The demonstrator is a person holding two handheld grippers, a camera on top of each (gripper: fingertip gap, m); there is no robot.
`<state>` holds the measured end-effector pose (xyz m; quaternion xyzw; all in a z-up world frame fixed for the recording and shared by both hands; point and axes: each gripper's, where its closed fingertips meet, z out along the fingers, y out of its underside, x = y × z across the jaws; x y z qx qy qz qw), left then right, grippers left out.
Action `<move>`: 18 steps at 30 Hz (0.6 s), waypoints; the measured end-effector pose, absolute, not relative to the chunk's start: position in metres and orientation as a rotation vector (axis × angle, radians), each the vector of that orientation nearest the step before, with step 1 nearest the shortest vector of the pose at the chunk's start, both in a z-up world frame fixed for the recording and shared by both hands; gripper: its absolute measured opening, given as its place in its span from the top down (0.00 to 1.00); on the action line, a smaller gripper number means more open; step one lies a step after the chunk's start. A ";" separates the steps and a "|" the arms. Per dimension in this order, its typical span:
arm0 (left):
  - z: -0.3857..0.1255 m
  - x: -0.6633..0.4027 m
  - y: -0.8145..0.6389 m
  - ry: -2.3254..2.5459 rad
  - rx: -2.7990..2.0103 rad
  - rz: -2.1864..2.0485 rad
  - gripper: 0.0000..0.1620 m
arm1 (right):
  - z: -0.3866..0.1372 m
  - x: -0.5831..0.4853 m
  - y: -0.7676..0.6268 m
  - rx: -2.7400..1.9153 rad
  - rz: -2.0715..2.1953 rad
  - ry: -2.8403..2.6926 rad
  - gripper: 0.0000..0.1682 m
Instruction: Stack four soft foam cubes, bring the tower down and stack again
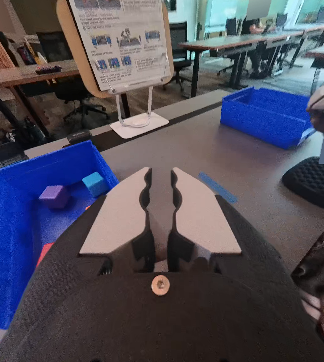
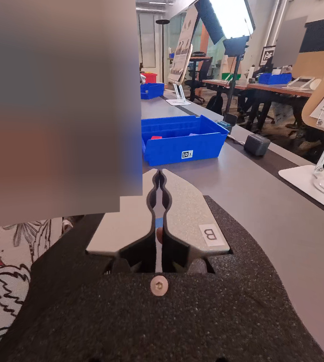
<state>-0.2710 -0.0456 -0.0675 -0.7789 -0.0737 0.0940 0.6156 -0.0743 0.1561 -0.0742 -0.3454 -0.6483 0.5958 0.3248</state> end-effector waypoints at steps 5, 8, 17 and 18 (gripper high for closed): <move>-0.108 -0.320 -0.038 0.000 -2.197 0.278 0.60 | -0.113 -0.047 0.131 -0.878 1.522 -1.859 0.93; -0.131 -0.351 -0.028 0.181 -2.359 0.199 0.49 | -0.134 -0.038 0.126 -0.912 1.486 -1.943 0.71; -0.221 -0.427 -0.022 0.567 -2.834 0.095 0.46 | -0.154 -0.054 0.141 -1.106 1.459 -1.892 0.33; -0.227 -0.426 -0.019 0.596 -2.838 0.073 0.47 | -0.154 -0.056 0.142 -1.102 1.453 -1.880 0.33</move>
